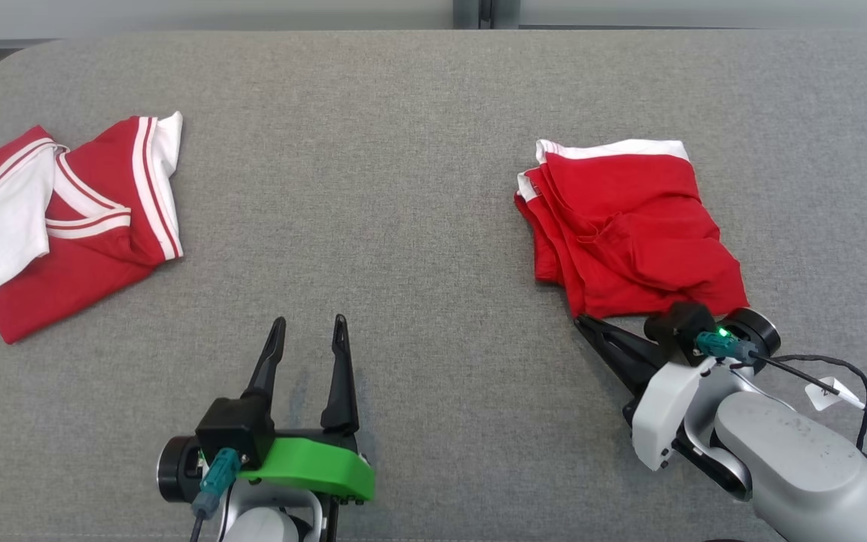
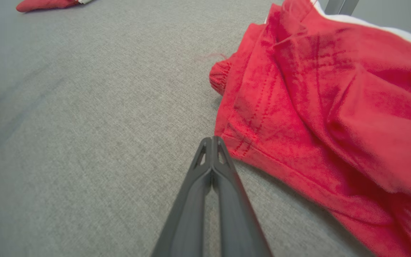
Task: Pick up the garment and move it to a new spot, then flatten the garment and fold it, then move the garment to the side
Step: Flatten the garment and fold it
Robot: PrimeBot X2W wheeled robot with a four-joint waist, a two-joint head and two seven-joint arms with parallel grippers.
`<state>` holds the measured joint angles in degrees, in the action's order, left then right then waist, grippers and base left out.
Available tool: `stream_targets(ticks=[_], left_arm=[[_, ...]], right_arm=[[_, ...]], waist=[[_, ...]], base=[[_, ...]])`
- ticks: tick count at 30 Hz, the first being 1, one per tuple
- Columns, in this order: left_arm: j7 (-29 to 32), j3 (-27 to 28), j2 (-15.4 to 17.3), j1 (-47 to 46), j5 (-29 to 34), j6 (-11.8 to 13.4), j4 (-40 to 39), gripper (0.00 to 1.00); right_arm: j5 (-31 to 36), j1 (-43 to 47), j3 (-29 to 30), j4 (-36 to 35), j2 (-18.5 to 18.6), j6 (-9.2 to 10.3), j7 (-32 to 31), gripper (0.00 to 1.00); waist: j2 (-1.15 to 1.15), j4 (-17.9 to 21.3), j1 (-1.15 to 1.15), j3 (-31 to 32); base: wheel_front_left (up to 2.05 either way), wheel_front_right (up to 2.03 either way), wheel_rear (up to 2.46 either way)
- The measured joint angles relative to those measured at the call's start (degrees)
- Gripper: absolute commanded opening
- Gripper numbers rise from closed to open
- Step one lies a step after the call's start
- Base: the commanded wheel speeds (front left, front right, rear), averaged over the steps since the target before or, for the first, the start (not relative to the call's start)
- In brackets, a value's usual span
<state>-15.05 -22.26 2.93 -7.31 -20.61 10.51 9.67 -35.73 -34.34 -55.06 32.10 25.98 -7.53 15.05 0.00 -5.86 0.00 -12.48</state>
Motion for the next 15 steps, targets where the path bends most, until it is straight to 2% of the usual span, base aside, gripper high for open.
stream_targets(ticks=[4,9,15], left_arm=[[0.0,0.7,0.0,1.0,0.0,0.1,-0.3,1.00],[0.0,1.2,0.0,2.0,-0.1,0.1,-1.0,1.00],[0.0,0.0,0.0,1.5,-0.1,0.2,-1.5,1.00]], right_arm=[[0.2,1.6,2.8,-3.8,0.3,0.00,0.0,0.00],[1.6,4.0,7.8,-7.7,2.4,-0.01,0.0,0.00],[4.4,3.7,14.3,-6.1,3.6,0.00,0.0,0.00]], waist=[[0.00,0.2,0.00,0.8],[0.00,1.0,0.00,1.2],[0.00,1.2,0.00,-0.1]], base=[[0.00,0.00,0.00],[0.00,0.00,0.00],[0.00,0.00,0.00]])
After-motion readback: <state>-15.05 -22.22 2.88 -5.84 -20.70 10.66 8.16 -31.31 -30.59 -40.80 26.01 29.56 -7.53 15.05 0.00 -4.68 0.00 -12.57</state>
